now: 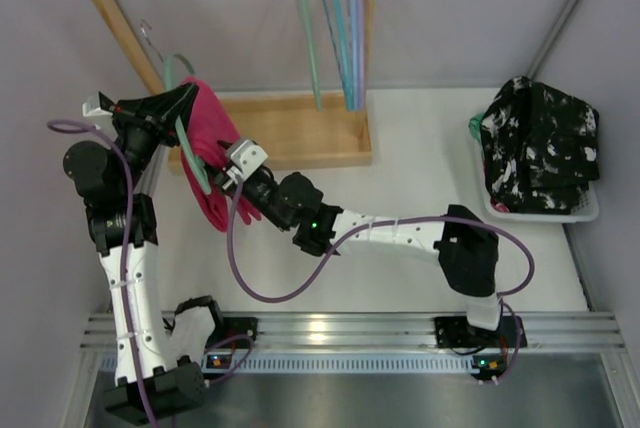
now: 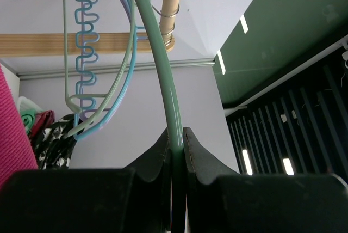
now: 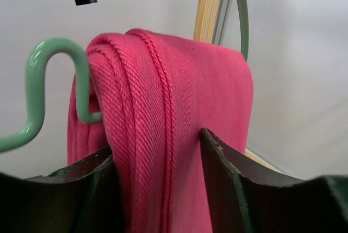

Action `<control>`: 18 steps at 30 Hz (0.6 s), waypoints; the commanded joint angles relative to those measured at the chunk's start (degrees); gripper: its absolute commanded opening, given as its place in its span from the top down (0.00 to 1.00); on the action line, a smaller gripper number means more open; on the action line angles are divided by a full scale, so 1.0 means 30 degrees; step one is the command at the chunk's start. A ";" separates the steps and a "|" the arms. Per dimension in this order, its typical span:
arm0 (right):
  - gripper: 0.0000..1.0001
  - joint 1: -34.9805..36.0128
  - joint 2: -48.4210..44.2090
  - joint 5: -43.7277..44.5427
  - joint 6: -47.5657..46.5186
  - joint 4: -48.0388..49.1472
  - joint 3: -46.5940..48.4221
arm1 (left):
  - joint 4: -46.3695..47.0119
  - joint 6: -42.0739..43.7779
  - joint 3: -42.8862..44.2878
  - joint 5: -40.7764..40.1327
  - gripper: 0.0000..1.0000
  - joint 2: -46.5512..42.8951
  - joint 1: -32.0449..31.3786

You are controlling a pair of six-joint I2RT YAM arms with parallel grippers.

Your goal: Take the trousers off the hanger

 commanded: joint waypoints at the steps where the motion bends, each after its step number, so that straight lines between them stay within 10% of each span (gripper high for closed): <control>1: 0.51 -0.0257 0.0532 0.0257 -0.0469 0.1304 0.1569 | 0.2658 0.0252 0.0186 -0.0457 1.00 -0.1042 -0.0253; 9: 0.99 -0.0257 -0.0168 0.0579 -0.0704 0.1597 0.1398 | 0.1781 0.0458 -0.0371 -0.0603 1.00 -0.0868 -0.0312; 18: 1.00 -0.1367 -0.2805 0.0550 0.0700 -0.0216 0.1101 | 0.1194 0.1979 -0.1831 -0.0428 1.00 -0.0807 -0.0604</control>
